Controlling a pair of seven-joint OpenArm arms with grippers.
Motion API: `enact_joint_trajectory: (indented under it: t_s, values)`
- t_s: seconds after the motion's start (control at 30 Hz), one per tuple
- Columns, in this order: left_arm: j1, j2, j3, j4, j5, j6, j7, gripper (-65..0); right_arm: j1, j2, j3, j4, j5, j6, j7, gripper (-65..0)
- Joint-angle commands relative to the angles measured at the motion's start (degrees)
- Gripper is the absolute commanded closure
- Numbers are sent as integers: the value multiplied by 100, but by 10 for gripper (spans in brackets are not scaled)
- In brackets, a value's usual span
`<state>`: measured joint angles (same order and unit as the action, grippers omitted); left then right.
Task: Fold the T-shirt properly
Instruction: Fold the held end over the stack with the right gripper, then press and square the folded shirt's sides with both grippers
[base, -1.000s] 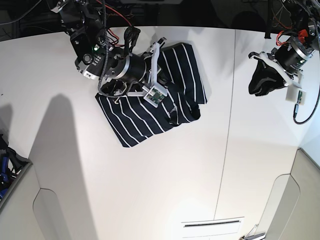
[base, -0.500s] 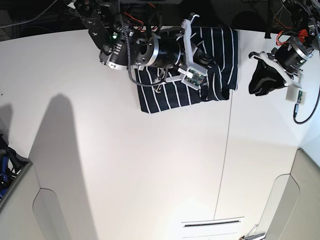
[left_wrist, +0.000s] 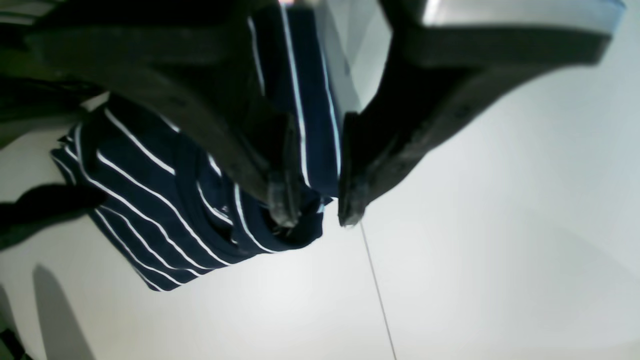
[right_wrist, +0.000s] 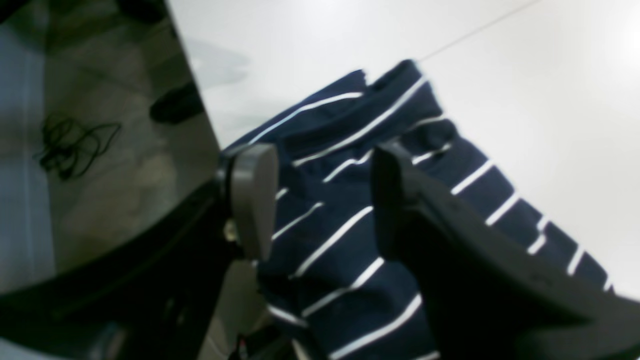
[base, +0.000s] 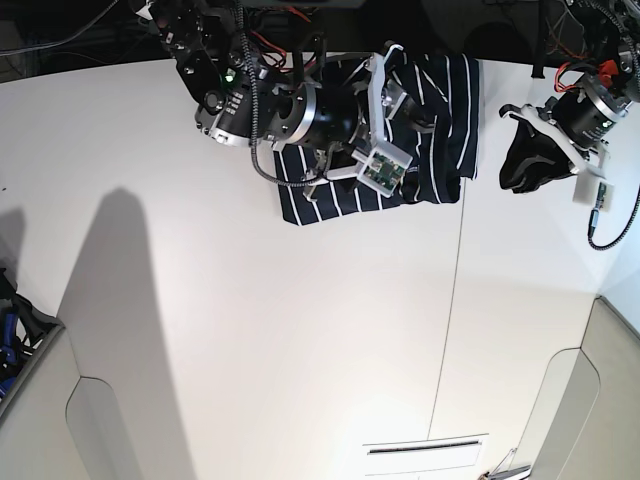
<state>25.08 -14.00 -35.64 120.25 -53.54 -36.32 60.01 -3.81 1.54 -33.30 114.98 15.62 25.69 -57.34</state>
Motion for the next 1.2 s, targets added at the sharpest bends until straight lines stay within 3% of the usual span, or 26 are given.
enact_joint_trajectory:
  t_s: [0.0, 0.33, 0.47, 0.53, 0.6, 0.67, 0.7, 1.0, 1.17]
  values:
    - [2, -98, -28, 70, -114, -35, -125, -146, 63, -116, 105, 151, 90, 26, 229, -304]
    - [4, -127, -28, 70, -118, -35, -101, -150, 328, -914, 1355, 354, 476, 149, 481, -304]
    - [184, -125, -26, 70, -529, -44, 26, -153, 645, -933, 1777, 345, 26, -83, 503, -304]
    - [350, -127, 28, 70, -798, -368, 142, -149, 743, -929, 2013, 282, -339, -216, 643, -291]
    - [522, -125, 199, 70, -1226, -368, 385, -107, 811, -909, 2245, 118, -474, -216, 758, -194]
    - [664, -122, 503, 72, -1552, -368, 592, -41, 870, -901, 2470, -133, -472, -212, 787, -36]
    - [710, -122, 691, 72, -1547, -368, 603, -22, 905, -901, 2562, -284, -472, -208, 787, 0]
    - [922, -127, 2188, 70, -273, -368, 579, -13, 1034, -789, 2879, -1762, -323, -79, 844, 0]
    - [935, -166, 2288, -59, 264, -368, 439, -13, 1045, -791, 2879, -2511, 157, 431, 894, 0]
